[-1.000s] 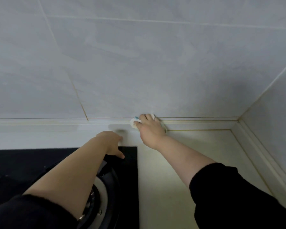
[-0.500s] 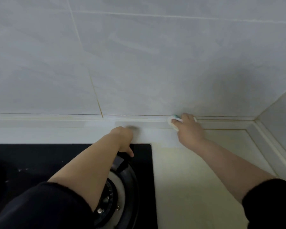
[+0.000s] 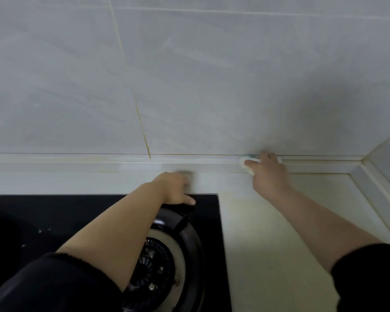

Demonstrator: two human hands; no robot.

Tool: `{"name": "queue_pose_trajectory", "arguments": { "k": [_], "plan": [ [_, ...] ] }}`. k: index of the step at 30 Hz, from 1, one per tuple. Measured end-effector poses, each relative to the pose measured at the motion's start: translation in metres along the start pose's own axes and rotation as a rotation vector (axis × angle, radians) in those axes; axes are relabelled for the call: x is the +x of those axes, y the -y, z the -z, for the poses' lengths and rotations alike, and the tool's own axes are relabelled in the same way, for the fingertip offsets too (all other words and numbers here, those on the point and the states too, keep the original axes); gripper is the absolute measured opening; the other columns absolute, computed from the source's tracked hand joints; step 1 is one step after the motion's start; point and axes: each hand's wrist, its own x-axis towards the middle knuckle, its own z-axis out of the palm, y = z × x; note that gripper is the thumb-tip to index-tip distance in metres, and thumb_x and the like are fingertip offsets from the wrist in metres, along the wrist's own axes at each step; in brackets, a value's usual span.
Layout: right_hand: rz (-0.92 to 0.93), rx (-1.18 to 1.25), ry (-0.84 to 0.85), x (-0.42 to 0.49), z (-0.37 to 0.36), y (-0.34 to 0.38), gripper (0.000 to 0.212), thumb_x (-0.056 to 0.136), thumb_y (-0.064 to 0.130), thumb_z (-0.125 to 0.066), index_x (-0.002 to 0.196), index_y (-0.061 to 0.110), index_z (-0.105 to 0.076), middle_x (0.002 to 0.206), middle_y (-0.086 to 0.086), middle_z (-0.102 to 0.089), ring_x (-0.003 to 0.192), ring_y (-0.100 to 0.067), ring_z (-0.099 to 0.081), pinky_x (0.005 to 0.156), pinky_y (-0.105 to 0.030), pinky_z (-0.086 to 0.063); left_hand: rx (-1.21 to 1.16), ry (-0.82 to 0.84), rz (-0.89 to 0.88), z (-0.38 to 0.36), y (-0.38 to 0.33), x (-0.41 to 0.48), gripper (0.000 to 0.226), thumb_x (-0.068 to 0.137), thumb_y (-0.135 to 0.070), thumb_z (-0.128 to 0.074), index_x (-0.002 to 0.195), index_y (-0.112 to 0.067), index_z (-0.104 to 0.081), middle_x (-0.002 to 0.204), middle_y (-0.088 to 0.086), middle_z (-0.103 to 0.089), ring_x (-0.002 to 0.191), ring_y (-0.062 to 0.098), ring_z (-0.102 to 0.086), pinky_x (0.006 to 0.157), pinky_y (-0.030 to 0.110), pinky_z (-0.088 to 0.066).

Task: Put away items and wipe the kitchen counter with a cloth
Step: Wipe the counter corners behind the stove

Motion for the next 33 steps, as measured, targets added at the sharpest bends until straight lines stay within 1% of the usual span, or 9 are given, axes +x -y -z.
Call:
{"name": "queue_pose_trajectory", "arguments": {
  "k": [3, 5, 9, 12, 15, 19, 24, 29, 33],
  "plan": [
    [-0.040, 0.160, 0.050, 0.001, 0.005, -0.001, 0.052, 0.083, 0.007, -0.051, 0.130, 0.029, -0.054, 0.121, -0.008, -0.041, 0.120, -0.028, -0.038, 0.088, -0.036, -0.041, -0.275, 0.052, 0.017, 0.005, 0.006, -0.008, 0.058, 0.095, -0.036, -0.052, 0.146, -0.016, -0.035, 0.152, 0.003, -0.034, 0.139, 0.022, -0.031, 0.112, 0.031, -0.023],
    [0.115, 0.402, 0.061, 0.004, 0.007, 0.026, 0.055, 0.080, -0.005, -0.049, 0.127, 0.021, -0.060, 0.120, -0.013, -0.048, 0.118, -0.031, -0.043, 0.092, -0.029, -0.036, -0.397, -0.020, 0.056, 0.001, 0.019, -0.018, 0.043, 0.097, -0.022, -0.048, 0.139, -0.010, -0.047, 0.147, 0.007, -0.042, 0.135, 0.023, -0.037, 0.108, 0.028, -0.026],
    [0.421, 0.471, 0.198, 0.016, -0.009, 0.110, 0.060, 0.078, -0.006, -0.047, 0.128, 0.026, -0.059, 0.133, -0.005, -0.052, 0.123, -0.026, -0.043, 0.103, -0.029, -0.032, -0.403, -0.111, 0.192, -0.013, 0.053, -0.033, 0.041, 0.096, -0.012, -0.042, 0.136, -0.010, -0.051, 0.144, 0.007, -0.047, 0.134, 0.022, -0.040, 0.109, 0.027, -0.026],
    [0.521, 0.489, 0.333, 0.011, -0.027, 0.146, 0.062, 0.083, -0.007, -0.042, 0.133, 0.027, -0.054, 0.151, 0.007, -0.035, 0.142, -0.015, -0.022, 0.115, -0.031, -0.015, -0.387, -0.140, 0.259, -0.018, 0.060, -0.034, 0.043, 0.096, -0.011, -0.040, 0.138, -0.010, -0.049, 0.145, 0.008, -0.044, 0.135, 0.023, -0.038, 0.111, 0.029, -0.026],
    [0.518, 0.588, 0.355, 0.008, -0.036, 0.113, 0.059, 0.083, -0.015, -0.039, 0.132, 0.015, -0.056, 0.151, 0.000, -0.036, 0.144, -0.015, -0.020, 0.113, -0.021, -0.009, -0.432, -0.182, 0.291, -0.019, 0.054, -0.031, 0.044, 0.096, -0.011, -0.039, 0.138, -0.011, -0.048, 0.147, 0.008, -0.042, 0.136, 0.024, -0.036, 0.112, 0.031, -0.026],
    [0.317, 0.580, 0.283, 0.003, -0.044, 0.025, 0.057, 0.086, -0.014, -0.037, 0.133, 0.013, -0.054, 0.152, -0.004, -0.033, 0.144, -0.016, -0.021, 0.110, -0.014, -0.005, -0.451, -0.184, 0.255, -0.013, 0.024, -0.020, 0.045, 0.094, -0.008, -0.040, 0.138, -0.013, -0.049, 0.147, 0.006, -0.042, 0.136, 0.024, -0.037, 0.110, 0.029, -0.027],
    [0.254, 0.565, 0.244, -0.030, -0.052, 0.022, 0.060, 0.086, -0.004, -0.042, 0.141, 0.019, -0.043, 0.156, -0.002, -0.023, 0.145, -0.021, -0.016, 0.116, -0.024, -0.007, -0.387, -0.120, 0.186, -0.013, -0.020, -0.013, 0.050, 0.093, -0.007, -0.039, 0.142, -0.013, -0.041, 0.149, 0.006, -0.039, 0.136, 0.025, -0.036, 0.109, 0.030, -0.030],
    [0.626, 0.401, 0.175, -0.116, -0.050, -0.002, 0.062, 0.074, 0.015, -0.034, 0.132, 0.014, -0.055, 0.144, -0.008, -0.046, 0.130, -0.034, -0.045, 0.107, -0.052, -0.033, -0.317, -0.101, 0.190, -0.013, -0.034, -0.013, 0.051, 0.093, -0.007, -0.039, 0.143, -0.014, -0.040, 0.148, 0.006, -0.039, 0.135, 0.025, -0.037, 0.107, 0.030, -0.032],
    [0.559, 0.335, 0.318, -0.097, -0.038, -0.009, 0.054, 0.091, 0.016, -0.040, 0.142, 0.037, -0.039, 0.158, 0.011, -0.017, 0.145, -0.010, -0.015, 0.115, -0.050, -0.012, -0.276, -0.110, 0.196, -0.013, -0.048, -0.006, 0.052, 0.091, -0.009, -0.040, 0.142, -0.016, -0.040, 0.147, 0.005, -0.041, 0.134, 0.025, -0.038, 0.106, 0.032, -0.034]
  ]
}}
